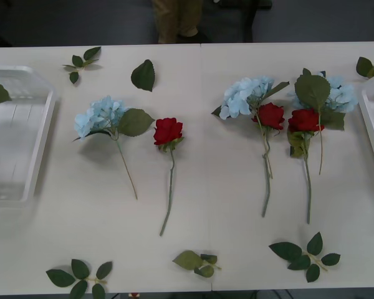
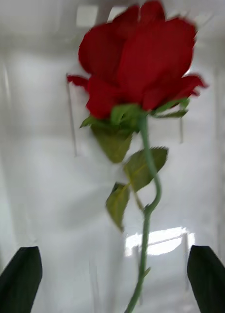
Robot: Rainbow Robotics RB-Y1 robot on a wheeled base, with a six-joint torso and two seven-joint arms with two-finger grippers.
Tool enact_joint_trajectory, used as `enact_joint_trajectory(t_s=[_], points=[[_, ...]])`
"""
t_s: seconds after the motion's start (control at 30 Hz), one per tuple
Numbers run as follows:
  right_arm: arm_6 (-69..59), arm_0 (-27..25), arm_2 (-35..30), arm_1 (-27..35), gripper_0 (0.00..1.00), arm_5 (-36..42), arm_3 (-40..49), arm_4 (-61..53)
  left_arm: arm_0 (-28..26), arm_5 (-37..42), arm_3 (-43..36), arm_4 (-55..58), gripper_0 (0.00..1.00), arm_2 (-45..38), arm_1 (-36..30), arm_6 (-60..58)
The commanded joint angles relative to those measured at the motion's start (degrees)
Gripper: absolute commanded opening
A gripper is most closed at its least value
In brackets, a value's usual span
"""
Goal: Place the red flowers into the right box and the blue flowers into the left box. If a person shows an open palm, hand one flower to the person first, then continue sorting.
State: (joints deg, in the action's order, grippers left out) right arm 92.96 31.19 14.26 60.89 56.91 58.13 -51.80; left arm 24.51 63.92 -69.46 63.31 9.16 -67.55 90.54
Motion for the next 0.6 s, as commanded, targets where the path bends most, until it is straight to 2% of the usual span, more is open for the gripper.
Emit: enact_joint_trajectory(t_s=[0.03, 0.2, 0.23, 0.27, 0.3, 0.37, 0.43, 0.6], points=[[-0.94, 1.68, -4.5, 0.2, 0.87, 9.54, 7.79, -5.94, 3.79, -2.84, 4.33, -1.7, 0.0, -0.72, 1.81, -1.94], [-6.74, 1.68, -4.68, 0.2, 0.86, 14.46, 16.22, -11.75, 4.05, -3.89, 5.3, -2.93, 0.02, -0.72, 2.51, -1.77], [-8.14, 1.68, -4.68, 0.2, 0.86, 14.55, 17.81, -12.89, 3.97, -3.8, 5.3, -3.1, 0.41, -0.72, 2.51, -1.77], [-9.55, 1.68, -4.68, 0.02, 0.86, 14.37, 19.04, -13.59, 3.97, -3.8, 5.3, -3.19, 0.61, -0.72, 2.51, -1.68], [-11.13, 1.68, -4.68, -0.42, 0.86, 14.28, 20.0, -13.94, 3.88, -3.8, 5.3, -3.28, 0.74, -0.72, 2.51, -1.68], [-15.35, 1.68, -4.59, -1.91, 0.86, 12.88, 21.59, -13.5, 3.7, -3.8, 5.3, -2.84, 0.91, -0.72, 2.51, -1.59], [-17.55, 1.86, -4.33, -4.2, 0.86, 11.65, 21.67, -10.87, 3.7, -3.1, 5.3, -2.66, 1.0, -0.72, 2.51, -1.59], [-18.78, 1.86, -3.98, -8.86, 0.86, 10.5, 21.67, -2.78, 3.88, 1.03, 4.33, -2.75, 1.0, -0.9, 2.51, -2.47]])
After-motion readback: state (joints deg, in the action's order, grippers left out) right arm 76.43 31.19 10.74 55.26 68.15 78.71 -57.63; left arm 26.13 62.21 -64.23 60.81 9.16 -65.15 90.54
